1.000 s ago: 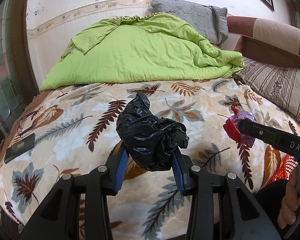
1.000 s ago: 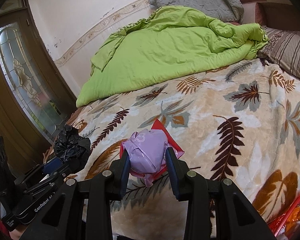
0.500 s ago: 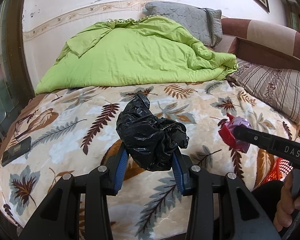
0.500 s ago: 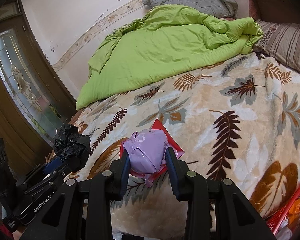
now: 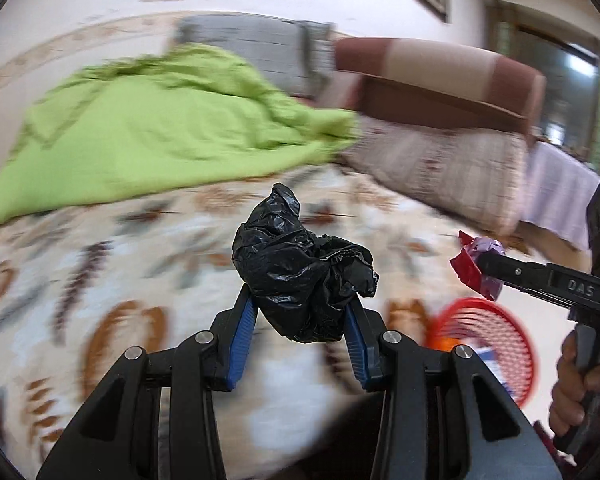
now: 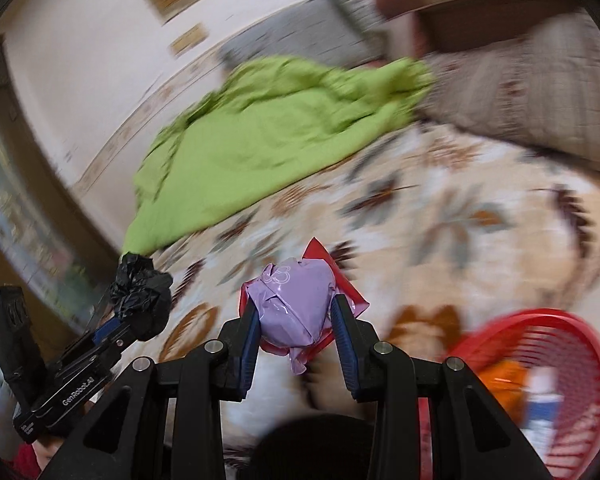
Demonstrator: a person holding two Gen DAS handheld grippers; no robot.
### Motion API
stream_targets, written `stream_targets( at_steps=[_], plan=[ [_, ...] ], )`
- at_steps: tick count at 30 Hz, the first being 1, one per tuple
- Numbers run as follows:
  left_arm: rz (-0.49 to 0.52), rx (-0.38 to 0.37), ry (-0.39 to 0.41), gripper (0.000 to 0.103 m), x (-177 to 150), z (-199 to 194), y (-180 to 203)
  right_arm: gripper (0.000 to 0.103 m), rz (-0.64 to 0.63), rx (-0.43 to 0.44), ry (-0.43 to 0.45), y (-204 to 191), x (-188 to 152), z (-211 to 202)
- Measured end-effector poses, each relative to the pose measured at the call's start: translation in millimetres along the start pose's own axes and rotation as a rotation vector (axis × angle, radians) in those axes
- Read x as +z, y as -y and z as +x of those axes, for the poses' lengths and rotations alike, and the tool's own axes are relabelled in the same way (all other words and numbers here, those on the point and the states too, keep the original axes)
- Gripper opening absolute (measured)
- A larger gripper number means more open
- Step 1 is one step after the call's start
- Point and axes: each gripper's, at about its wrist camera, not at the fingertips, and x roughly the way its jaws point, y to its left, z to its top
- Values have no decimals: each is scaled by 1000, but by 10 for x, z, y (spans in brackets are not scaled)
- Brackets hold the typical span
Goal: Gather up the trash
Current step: 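Carry both items to the red wastebasket and open both grippers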
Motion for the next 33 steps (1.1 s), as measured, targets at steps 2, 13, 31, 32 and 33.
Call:
stream_targets(
  at_steps=[2, 13, 31, 32, 33],
  plan=[
    [20, -87, -36, 40, 32, 137, 266, 38, 37, -61, 27, 230, 29, -255],
    [135, -395, -263, 65, -153, 778, 1418, 59, 252, -285, 36, 1173, -204, -1006],
    [134, -96, 45, 97, -212, -251, 334, 102, -86, -611, 80, -23, -320, -822],
    [127, -70, 59, 97, -250, -325, 245, 103, -95, -630, 82, -78, -349, -799],
    [121, -55, 70, 98, -268, -359, 187, 103, -104, -657, 94, -138, -387, -784]
  ],
)
